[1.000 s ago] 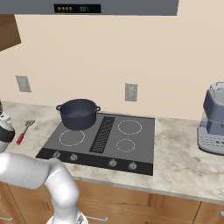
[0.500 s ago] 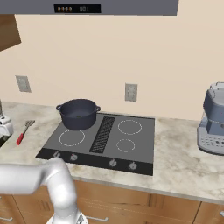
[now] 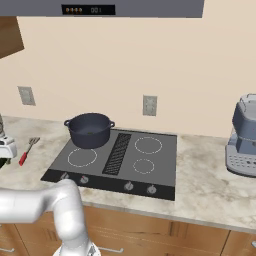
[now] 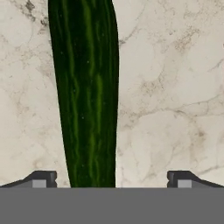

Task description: Put the lime and cucumber in the pot. Retrieve the spatula and lightly stir the vegetables in the pot.

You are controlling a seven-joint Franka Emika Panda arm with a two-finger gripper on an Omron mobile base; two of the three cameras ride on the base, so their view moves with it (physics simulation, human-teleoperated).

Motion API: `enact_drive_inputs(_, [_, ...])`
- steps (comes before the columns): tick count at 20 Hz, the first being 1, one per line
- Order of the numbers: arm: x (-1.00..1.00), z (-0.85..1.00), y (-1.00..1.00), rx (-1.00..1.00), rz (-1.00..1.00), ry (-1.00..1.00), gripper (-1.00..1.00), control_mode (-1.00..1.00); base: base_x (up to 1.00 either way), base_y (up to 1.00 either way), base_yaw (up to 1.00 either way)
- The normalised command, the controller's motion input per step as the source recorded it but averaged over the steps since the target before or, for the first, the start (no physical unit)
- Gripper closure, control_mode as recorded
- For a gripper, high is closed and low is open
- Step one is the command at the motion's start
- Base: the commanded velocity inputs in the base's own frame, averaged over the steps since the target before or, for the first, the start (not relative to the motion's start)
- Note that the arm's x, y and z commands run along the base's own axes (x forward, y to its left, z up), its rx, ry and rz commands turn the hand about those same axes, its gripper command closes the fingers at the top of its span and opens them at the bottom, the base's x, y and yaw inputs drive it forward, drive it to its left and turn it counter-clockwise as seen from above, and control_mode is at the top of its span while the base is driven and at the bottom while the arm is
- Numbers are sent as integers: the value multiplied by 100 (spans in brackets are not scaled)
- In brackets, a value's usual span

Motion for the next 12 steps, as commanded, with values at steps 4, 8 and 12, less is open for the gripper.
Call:
enact_drive_inputs(4, [10,-22,16,0,0,9,-100,-100,0,0,0])
enact_drive_inputs(8, [0,-35,18,0,0,4,-100,-100,0,0,0])
enact_drive_inputs(12, [-3,-18,6,0,0,4,-100,-100,0,0,0])
